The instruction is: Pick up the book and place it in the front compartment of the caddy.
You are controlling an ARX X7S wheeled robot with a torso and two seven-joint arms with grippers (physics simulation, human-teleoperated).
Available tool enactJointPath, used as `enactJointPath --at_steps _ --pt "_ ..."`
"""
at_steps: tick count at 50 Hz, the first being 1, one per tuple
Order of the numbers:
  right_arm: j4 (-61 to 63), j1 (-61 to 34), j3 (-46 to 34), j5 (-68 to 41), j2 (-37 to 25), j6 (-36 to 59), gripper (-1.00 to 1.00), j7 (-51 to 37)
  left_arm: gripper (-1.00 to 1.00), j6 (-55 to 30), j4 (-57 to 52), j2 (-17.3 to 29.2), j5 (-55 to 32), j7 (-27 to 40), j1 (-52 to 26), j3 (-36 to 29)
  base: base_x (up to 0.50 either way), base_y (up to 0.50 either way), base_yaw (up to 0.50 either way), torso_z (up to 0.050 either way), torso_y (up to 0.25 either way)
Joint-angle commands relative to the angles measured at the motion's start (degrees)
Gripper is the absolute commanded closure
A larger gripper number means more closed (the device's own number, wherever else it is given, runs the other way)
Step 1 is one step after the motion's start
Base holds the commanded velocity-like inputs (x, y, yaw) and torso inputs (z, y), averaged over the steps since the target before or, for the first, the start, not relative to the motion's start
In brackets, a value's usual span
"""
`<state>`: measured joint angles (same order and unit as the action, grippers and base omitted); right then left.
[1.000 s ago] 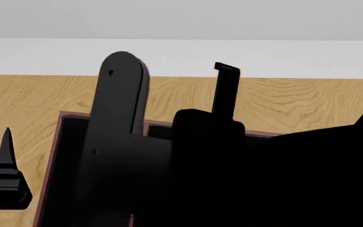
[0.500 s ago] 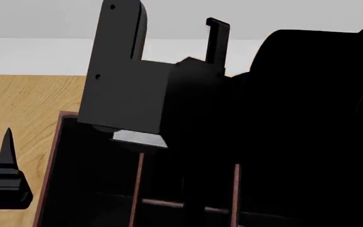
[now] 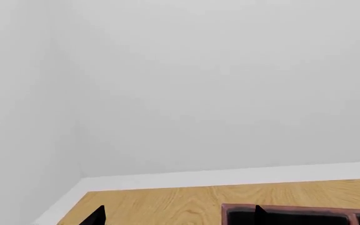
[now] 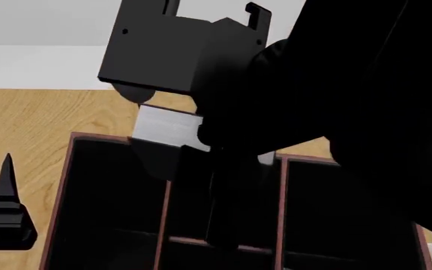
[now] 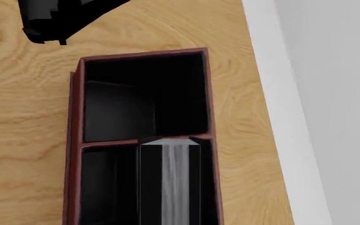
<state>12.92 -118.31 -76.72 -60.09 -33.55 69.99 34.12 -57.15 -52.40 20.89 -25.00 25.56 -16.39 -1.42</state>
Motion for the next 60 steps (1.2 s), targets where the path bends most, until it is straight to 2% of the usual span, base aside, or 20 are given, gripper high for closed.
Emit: enactJointPath --at_steps 1,24,60 --pt "-6.6 0.6 0.1 4.1 1.7 -2.7 1.0 2.7 -1.0 0.2 0.0 0.3 -0.4 0.2 0.1 0.3 0.0 0.0 0.0 0.0 0.0" --pt "-8.7 7.7 2.3 0.3 0.9 -3.2 1.0 -0.9 -1.0 0.2 0.6 0.8 -0.8 0.8 -0.6 0.0 0.0 0.0 0.0 0.001 0.001" --pt "-8.5 7.2 -6.4 8.6 2.6 -5.3 1.0 2.9 -1.0 1.5 1.1 1.3 -1.2 1.6 0.3 -0.4 0.0 0.0 0.0 0.0 0.001"
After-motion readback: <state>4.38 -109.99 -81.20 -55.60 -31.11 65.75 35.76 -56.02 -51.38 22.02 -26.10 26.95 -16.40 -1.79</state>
